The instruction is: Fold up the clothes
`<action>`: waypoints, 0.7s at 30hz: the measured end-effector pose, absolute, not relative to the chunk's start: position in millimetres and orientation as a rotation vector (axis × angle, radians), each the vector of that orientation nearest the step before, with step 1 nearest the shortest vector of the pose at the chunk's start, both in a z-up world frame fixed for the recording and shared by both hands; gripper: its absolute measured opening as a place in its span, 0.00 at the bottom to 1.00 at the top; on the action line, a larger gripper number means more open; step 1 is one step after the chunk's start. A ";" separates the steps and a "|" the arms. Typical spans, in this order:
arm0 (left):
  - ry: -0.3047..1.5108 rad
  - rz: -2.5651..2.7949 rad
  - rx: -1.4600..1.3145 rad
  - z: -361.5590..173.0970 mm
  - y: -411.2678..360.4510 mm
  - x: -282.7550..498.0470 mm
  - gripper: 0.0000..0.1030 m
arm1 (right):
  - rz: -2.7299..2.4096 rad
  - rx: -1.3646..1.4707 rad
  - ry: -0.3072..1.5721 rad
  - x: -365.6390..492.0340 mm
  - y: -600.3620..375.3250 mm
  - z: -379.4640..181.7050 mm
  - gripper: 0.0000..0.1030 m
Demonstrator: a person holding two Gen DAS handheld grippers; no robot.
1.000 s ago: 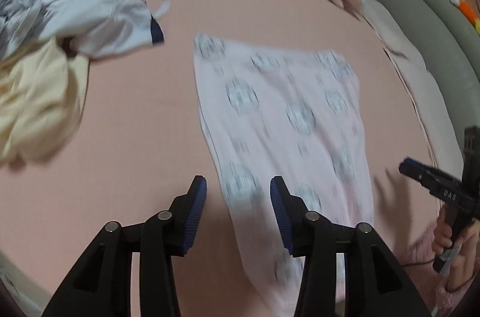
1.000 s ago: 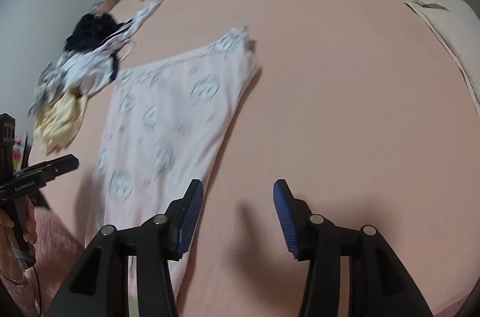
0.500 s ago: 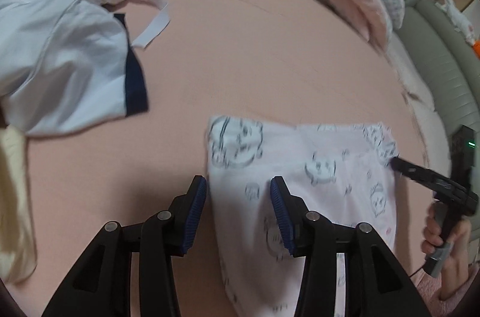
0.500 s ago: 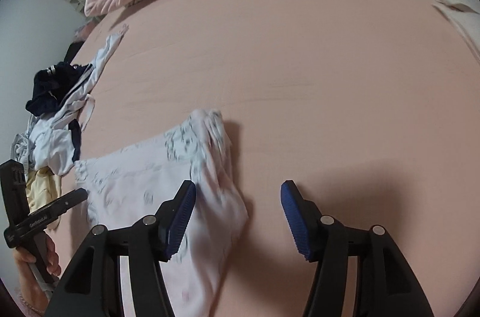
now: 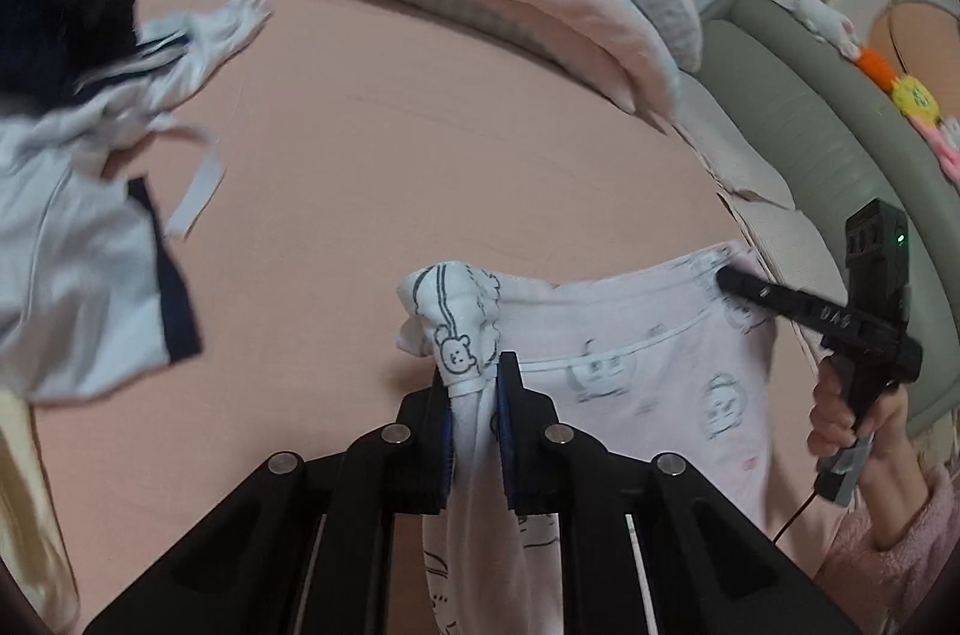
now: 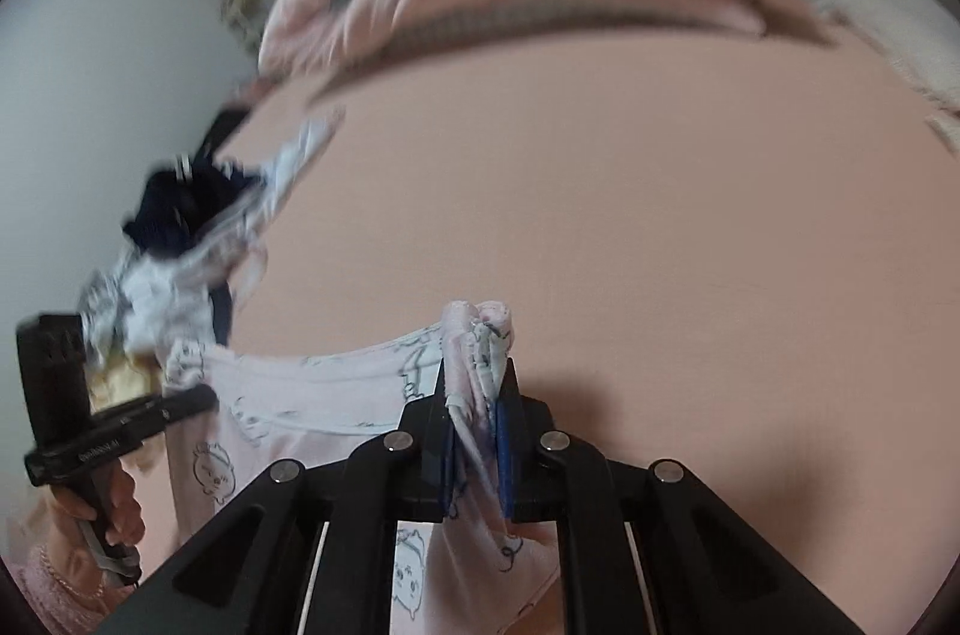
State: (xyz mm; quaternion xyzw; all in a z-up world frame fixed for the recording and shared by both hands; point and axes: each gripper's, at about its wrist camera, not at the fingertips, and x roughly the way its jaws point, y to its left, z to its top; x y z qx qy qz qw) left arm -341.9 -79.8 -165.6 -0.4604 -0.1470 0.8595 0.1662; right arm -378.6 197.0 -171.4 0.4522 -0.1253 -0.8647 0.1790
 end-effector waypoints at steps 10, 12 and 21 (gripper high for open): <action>-0.170 2.515 -1.451 -193.6 -65.9 -368.3 0.28 | -2.408 1.471 -0.395 -412.2 224.7 -237.0 0.15; 0.013 2.718 -1.365 -171.6 -71.1 -354.0 0.30 | -2.422 1.481 -0.435 -411.6 232.4 -227.9 0.26; 0.128 2.376 -1.371 -187.4 -1.9 -351.4 0.30 | -2.353 1.352 -0.031 -363.8 164.2 -179.2 0.27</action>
